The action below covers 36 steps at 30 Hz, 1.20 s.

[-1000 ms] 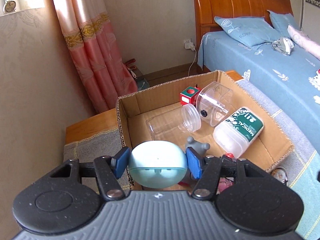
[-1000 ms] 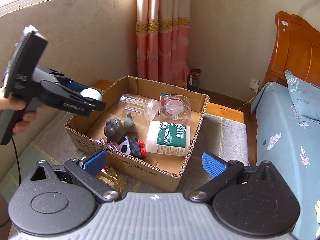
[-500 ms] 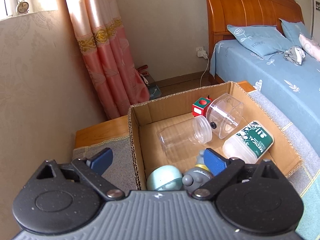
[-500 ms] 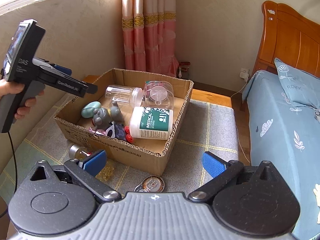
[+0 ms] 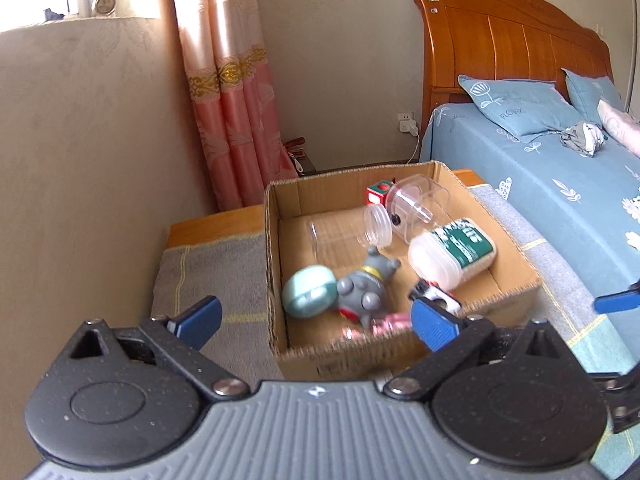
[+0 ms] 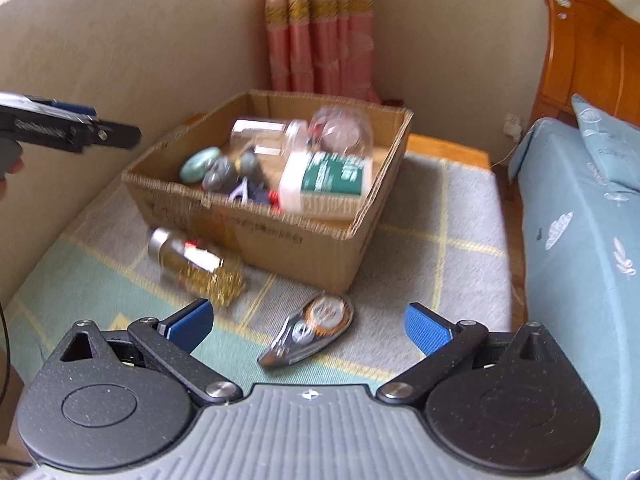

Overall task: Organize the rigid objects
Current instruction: 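Withdraw both tools from the box toward the capsule bottle and tape roller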

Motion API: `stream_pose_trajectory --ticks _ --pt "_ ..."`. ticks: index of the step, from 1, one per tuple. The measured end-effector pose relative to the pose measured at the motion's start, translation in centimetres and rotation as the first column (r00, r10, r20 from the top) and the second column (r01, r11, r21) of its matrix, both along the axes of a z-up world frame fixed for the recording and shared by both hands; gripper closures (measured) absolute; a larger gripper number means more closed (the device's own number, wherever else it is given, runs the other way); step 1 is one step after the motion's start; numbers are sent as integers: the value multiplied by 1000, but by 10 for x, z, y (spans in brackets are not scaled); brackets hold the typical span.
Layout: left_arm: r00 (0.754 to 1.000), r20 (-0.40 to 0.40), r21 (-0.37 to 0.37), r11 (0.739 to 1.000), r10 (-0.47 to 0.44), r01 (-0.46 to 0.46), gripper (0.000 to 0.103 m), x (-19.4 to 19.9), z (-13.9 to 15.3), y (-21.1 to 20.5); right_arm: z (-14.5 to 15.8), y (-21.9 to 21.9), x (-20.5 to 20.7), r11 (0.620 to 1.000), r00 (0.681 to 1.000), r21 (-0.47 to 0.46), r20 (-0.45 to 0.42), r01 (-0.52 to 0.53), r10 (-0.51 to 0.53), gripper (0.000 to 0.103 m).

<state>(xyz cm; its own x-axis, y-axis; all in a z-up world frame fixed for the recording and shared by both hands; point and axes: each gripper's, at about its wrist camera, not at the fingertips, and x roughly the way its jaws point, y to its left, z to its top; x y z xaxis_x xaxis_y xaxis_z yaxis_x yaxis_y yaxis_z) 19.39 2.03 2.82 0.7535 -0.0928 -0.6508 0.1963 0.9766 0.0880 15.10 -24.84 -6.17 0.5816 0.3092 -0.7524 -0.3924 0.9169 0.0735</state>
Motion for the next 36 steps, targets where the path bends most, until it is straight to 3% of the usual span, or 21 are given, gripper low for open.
stream_pose_trajectory --ticks 7,11,14,28,36 --pt "998 -23 -64 996 55 -57 2 -40 -21 2 -50 3 3 997 992 8 -100 -72 73 0" --pt "995 -45 -92 992 84 -88 2 -48 -30 5 -54 3 -4 989 989 -32 -41 -142 141 0" --pt "994 -48 -104 989 103 -107 2 -51 -33 8 -58 7 -7 963 969 -109 10 -246 248 0" --pt "995 -62 -154 985 74 -83 2 -55 -37 6 -59 12 48 887 891 -95 -9 -453 454 0" --pt "994 -79 -162 983 71 -83 2 -56 -44 9 -56 23 41 874 881 -114 -56 -473 470 0"
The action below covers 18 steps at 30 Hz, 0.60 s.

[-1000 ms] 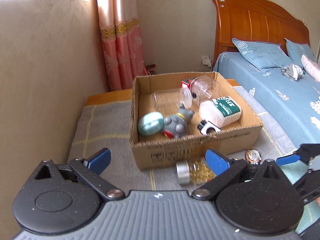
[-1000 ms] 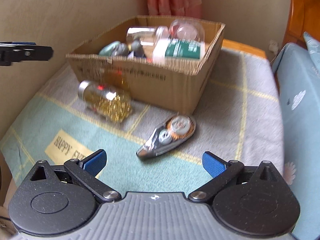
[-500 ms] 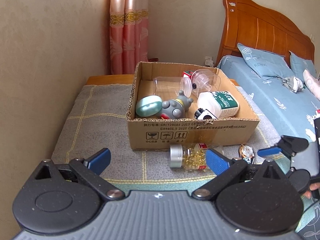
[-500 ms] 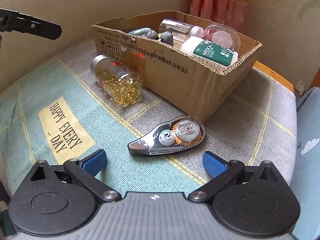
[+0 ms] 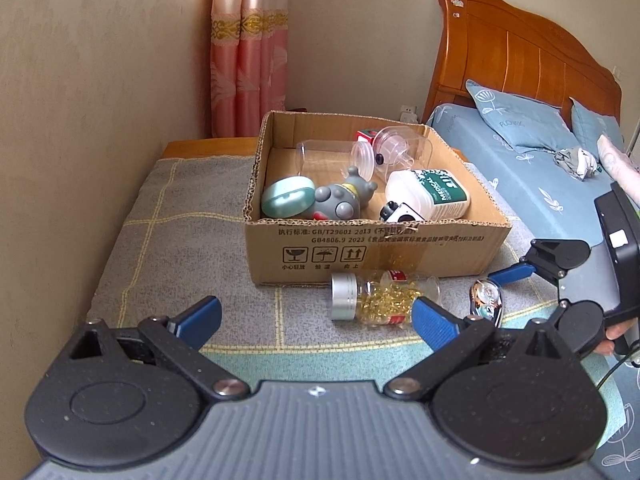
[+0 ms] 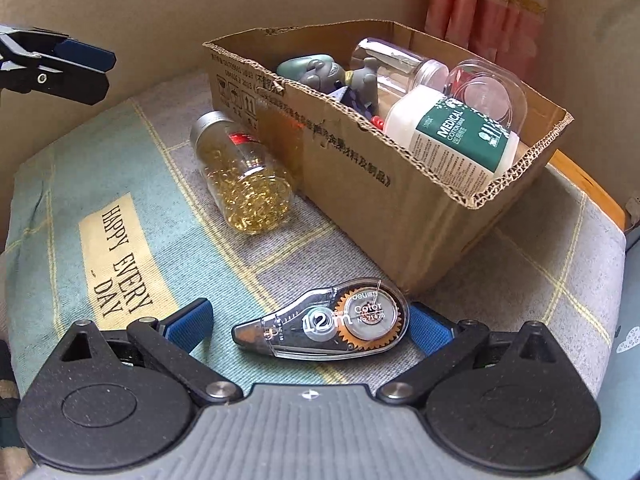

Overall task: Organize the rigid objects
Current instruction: 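Withdraw both tools from the box toward the capsule bottle and tape roller, then grasp the gold capsule bottle with the left tool while the right tool grasps the correction tape roller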

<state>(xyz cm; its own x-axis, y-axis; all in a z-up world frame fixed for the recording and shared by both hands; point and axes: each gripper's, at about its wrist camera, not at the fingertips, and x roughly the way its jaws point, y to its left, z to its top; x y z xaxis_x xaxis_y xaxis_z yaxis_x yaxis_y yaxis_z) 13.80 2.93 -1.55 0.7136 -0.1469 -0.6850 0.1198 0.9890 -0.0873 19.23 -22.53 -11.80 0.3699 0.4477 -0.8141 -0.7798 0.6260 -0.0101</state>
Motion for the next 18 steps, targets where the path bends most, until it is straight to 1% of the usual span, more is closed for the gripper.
stream_pose_trajectory --ticks 4,8,11,13,15,18 --pt "1000 -10 2 1000 -9 9 2 1 -4 0 2 12 -21 999 1000 -32 -18 -7 7 0" --pt "998 -26 14 999 -50 50 2 3 -11 -8 4 25 -39 996 997 -50 -36 69 -70 0" --pt "995 -40 29 995 -92 93 2 6 -19 -18 4 34 -52 988 988 -56 -40 146 -148 0" --pt "992 -55 26 993 -118 119 2 10 -25 -25 4 36 -60 980 981 -56 -40 190 -192 0" --pt "988 -66 15 990 -141 142 2 15 -31 -31 4 36 -68 976 976 -45 -31 214 -215 0" --pt "985 -80 21 987 -155 157 2 23 -40 -41 3 32 -75 968 968 -31 -21 248 -248 0"
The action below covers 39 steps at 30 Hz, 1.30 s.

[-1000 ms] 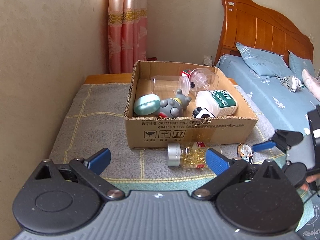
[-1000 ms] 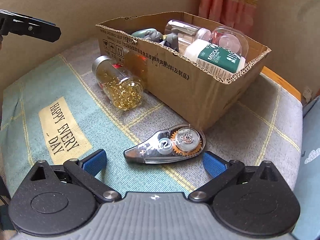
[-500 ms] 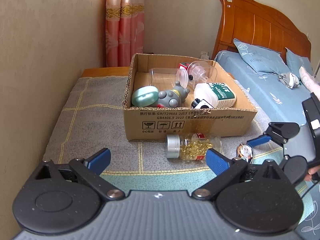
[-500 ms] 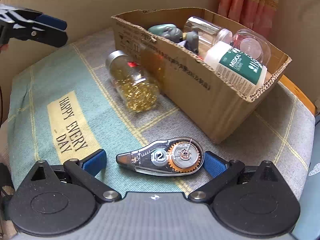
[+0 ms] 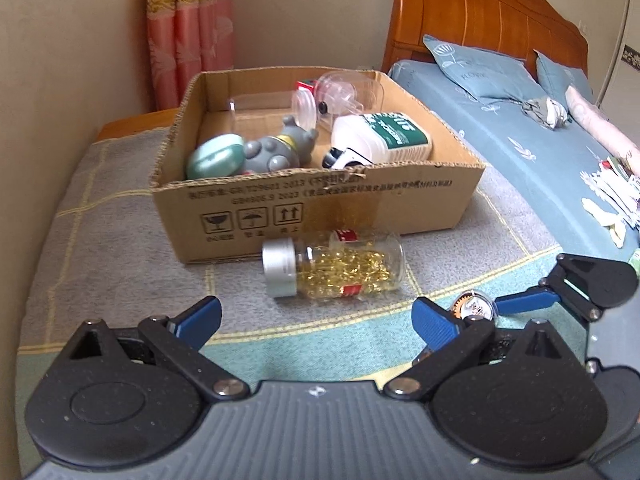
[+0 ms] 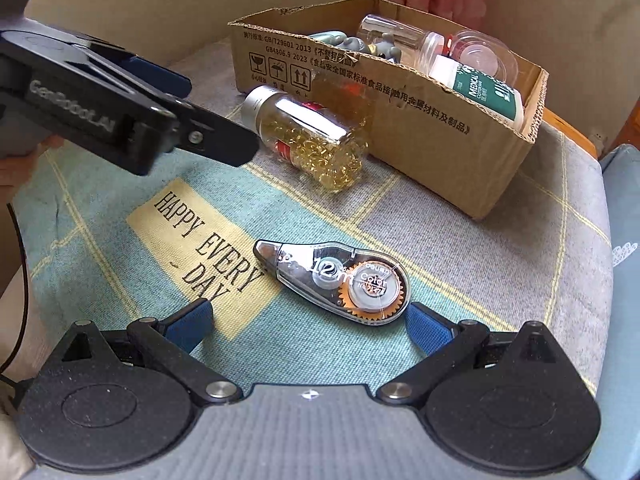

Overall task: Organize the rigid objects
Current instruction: 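Grasp the gold capsule bottle with the left tool while the right tool grasps the correction tape roller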

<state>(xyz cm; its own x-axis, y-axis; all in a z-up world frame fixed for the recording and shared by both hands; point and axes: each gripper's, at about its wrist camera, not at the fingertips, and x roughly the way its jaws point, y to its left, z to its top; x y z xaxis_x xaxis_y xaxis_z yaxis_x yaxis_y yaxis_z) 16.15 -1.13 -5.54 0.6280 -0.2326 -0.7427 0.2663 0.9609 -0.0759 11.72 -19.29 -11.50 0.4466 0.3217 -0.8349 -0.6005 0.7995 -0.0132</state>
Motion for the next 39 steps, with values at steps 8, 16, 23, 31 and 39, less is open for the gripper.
stream_pose_trajectory --ticks 8,16,23,31,39 --pt "1000 -16 16 1000 -26 26 2 18 -19 -22 -2 0 -5 997 997 20 27 72 -73 0" --pt "1000 -12 27 1000 -2 2 2 34 -27 -29 -5 0 -5 996 996 34 45 82 -83 0" --pt "998 -31 26 998 50 -49 1 49 -34 -27 -5 0 -6 995 994 41 55 87 -90 0" --pt "998 5 48 997 55 -55 6 44 -31 -20 -4 0 -7 995 994 43 57 88 -91 0" --pt "997 26 95 992 79 -81 11 27 -25 9 -4 0 -3 990 988 43 61 137 -139 0"
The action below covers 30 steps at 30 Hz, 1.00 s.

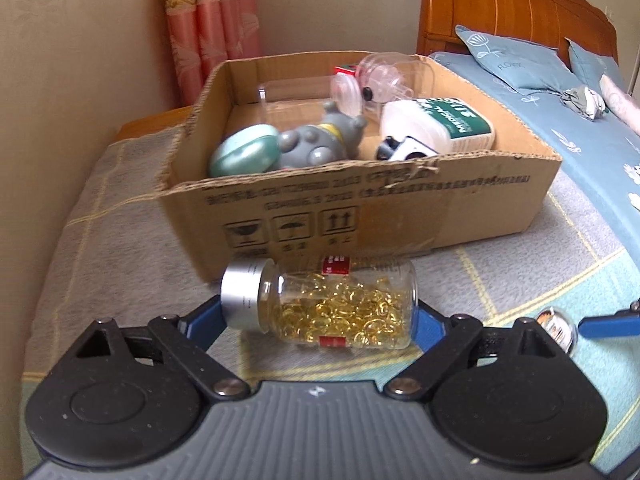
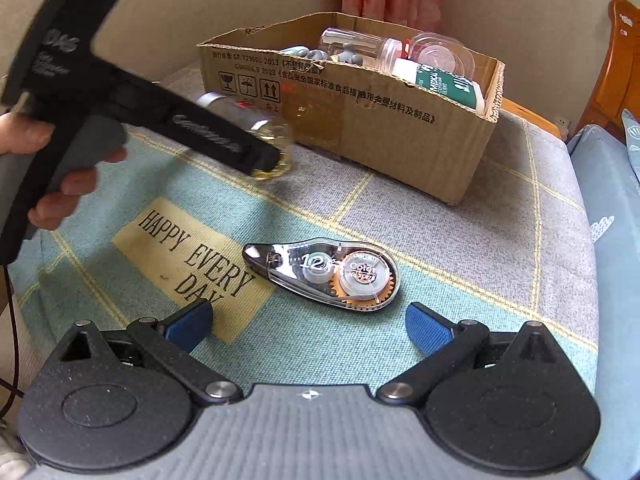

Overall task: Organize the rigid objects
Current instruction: 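Grasp the gold capsule bottle with the left tool while the right tool grasps the correction tape roller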

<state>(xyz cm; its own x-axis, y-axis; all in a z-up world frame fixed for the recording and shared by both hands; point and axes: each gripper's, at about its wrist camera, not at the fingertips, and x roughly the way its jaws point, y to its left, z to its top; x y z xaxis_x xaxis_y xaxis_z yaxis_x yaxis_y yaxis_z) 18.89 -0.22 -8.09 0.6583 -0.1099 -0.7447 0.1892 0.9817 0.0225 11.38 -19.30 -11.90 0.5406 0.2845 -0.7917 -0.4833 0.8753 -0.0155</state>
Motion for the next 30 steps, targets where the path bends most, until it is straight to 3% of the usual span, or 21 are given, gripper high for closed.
stream_pose_trajectory --ticks 16,21,30 --pt "1000 18 20 1000 -10 9 9 -4 3 16 -2 21 22 997 997 10 -19 74 -74 0" --pt "1000 15 19 1000 -22 22 8 -2 2 18 2 21 19 996 996 -8 -2 90 -90 10" --pt "999 3 39 998 -49 49 7 -2 1 19 3 22 20 995 995 -14 -11 99 -99 10"
